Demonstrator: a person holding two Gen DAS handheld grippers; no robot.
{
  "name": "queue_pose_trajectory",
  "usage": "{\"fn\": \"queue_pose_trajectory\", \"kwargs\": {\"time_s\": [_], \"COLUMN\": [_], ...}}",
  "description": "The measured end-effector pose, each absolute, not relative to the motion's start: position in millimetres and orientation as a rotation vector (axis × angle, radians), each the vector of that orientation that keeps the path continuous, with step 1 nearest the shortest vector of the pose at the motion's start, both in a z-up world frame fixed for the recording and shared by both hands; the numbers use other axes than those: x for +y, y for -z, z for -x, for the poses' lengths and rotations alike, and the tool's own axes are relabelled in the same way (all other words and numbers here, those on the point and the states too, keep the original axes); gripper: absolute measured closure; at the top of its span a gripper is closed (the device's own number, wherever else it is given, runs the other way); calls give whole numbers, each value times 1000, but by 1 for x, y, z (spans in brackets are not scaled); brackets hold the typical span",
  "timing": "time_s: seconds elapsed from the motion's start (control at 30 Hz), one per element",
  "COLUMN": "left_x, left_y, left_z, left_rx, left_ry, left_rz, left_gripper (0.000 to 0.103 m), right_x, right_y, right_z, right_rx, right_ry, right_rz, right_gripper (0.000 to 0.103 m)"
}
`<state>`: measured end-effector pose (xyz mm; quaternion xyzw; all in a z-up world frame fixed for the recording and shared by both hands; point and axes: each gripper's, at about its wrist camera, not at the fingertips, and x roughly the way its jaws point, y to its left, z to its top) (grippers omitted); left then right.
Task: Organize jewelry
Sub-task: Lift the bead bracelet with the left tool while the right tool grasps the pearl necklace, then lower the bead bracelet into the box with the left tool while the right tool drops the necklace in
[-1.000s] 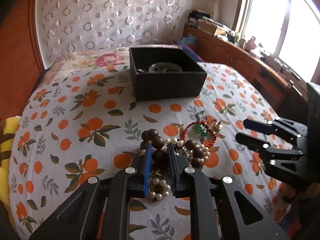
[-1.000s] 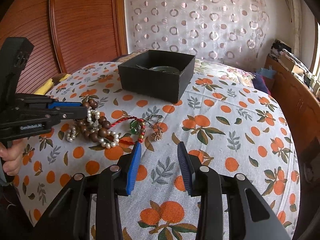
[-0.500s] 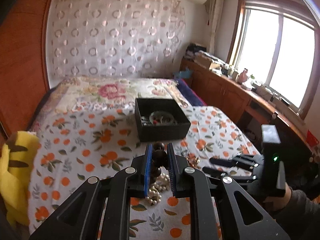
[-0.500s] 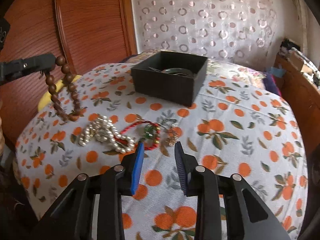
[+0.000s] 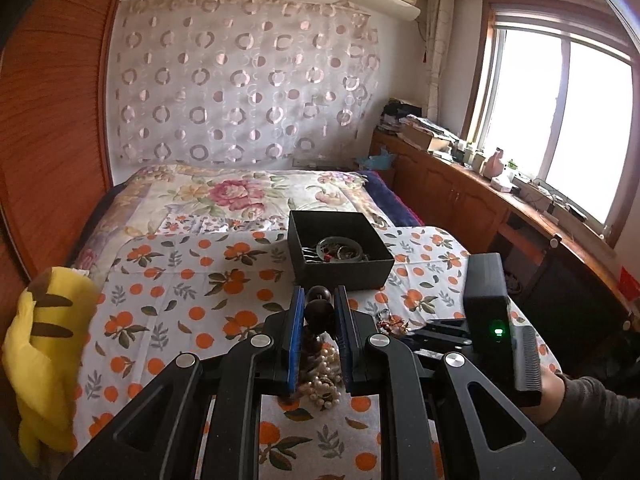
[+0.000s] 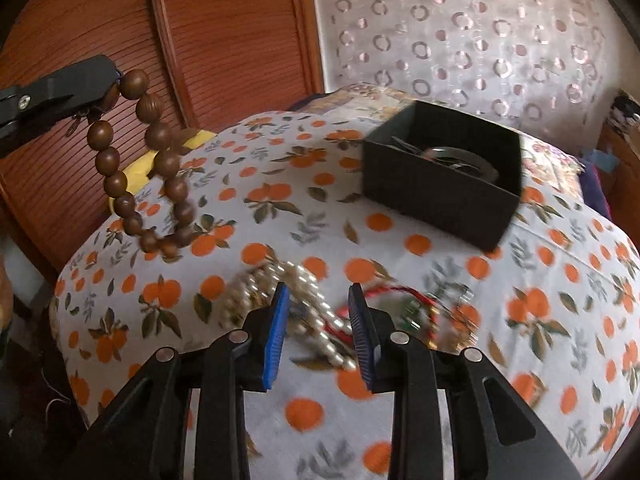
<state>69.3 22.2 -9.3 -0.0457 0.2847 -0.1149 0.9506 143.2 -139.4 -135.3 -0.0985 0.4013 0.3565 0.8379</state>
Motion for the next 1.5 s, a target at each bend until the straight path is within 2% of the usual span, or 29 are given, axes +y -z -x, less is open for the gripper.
{"fn": "queue_pose_trajectory", "kwargs": {"time_s": [0.17,0.27,0.33,1.0,1.5], "left_x": [27,31,32,28,13], "left_y": [11,11,12,-3,-14], "left_z": [-68,-67,-67,-75,-107], "left_rx": [581,581,581,558,541], "left_ry": [224,218,214,178,198], "left_rz": [95,97,97,46,8], "left_gripper": [89,89,89,89,89], "right_x": [-127,-129,-131,-172,-212], "right_y": [145,146,143,20,-48], "right_z": [-148,-146,-144,-119,-163], "right_rx": [886,888,880,605,478], "right_ry": [-742,-741,-753,-756,-662], "right_rz": [256,264,257,198,190], "right_gripper": [70,87,94,94,94]}}
